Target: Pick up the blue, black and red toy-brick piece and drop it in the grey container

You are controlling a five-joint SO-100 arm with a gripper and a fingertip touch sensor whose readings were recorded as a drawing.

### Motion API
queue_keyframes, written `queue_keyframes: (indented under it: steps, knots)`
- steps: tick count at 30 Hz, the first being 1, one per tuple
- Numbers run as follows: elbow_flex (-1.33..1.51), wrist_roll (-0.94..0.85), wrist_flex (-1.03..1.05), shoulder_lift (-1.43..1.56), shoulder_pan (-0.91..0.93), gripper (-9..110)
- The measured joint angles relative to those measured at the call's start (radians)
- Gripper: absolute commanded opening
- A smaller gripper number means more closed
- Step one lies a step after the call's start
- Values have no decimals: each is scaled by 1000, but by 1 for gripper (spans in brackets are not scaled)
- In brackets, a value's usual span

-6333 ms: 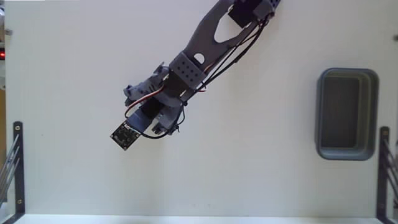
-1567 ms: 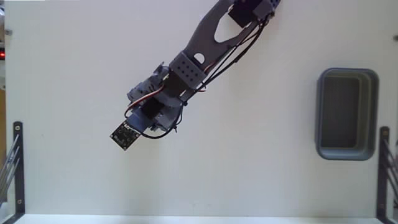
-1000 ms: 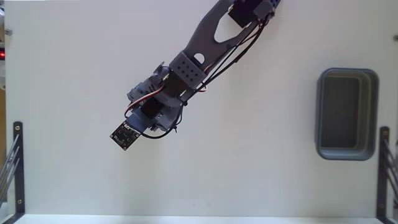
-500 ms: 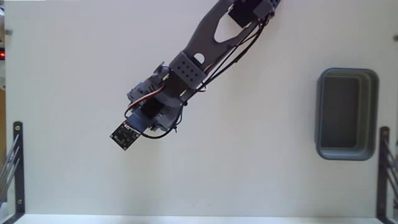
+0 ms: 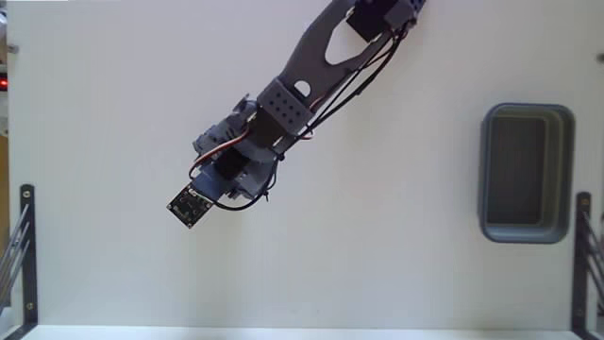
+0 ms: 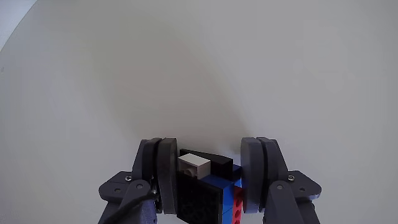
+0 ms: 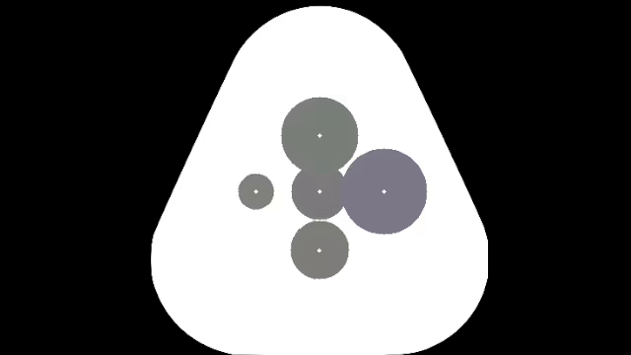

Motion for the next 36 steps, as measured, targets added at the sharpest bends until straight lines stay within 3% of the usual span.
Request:
queue_keyframes:
  steps: [15, 36]
  knots:
    - [-78, 0, 121, -3, 0, 49]
    - [-561, -2, 543, -63, 0, 49]
